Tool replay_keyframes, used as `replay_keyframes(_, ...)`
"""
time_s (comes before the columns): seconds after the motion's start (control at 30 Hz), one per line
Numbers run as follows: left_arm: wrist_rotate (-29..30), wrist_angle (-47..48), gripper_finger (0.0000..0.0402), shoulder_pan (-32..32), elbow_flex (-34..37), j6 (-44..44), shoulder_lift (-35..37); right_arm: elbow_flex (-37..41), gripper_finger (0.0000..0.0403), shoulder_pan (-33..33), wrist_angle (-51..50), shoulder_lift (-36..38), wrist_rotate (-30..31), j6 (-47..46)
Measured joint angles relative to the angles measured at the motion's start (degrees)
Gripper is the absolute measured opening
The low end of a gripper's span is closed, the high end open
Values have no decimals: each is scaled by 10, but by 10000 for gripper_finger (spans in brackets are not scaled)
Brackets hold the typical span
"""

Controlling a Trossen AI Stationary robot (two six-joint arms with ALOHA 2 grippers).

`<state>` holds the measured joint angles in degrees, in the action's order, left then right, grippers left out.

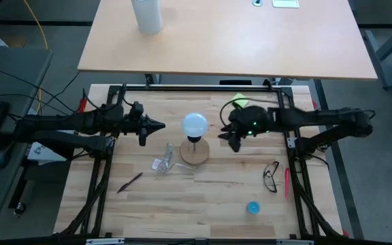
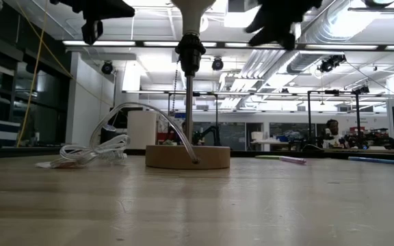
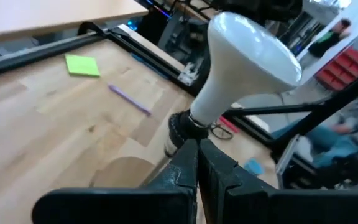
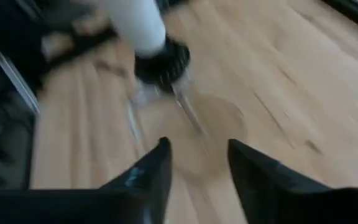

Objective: Screw lightbulb
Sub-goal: Remove the lightbulb from the lamp

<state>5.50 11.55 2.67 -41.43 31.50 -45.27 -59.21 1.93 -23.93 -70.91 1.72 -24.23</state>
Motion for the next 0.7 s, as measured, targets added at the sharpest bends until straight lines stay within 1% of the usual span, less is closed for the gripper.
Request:
replay_keyframes(0.1, 22, -25, 0, -11, 19, 27, 6, 87, 200, -5, 238, -10, 12, -40)
replay_keyframes(0.13, 32, -25, 0, -14, 21, 33, 6, 111, 211, -9, 318, -17, 22, -34)
replay_keyframes(0.2, 54, -25, 0, -14, 21, 38, 5, 144, 227, -19, 432, -36, 63, 10)
replay_keyframes(0.27, 69, -26, 0, -14, 22, 39, 1, 159, 235, -28, 515, -61, 100, 62)
replay_keyframes(0.33, 79, -30, 0, -13, 21, 40, -4, 157, 238, -30, 533, -80, 103, 92)
replay_keyframes(0.5, 87, -26, 0, -13, 21, 54, -12, 125, 238, -35, 528, -119, 98, 143)
replay_keyframes(0.7, 92, -24, 0, -13, 21, 58, -20, 101, 238, -34, 518, -128, 80, 183)
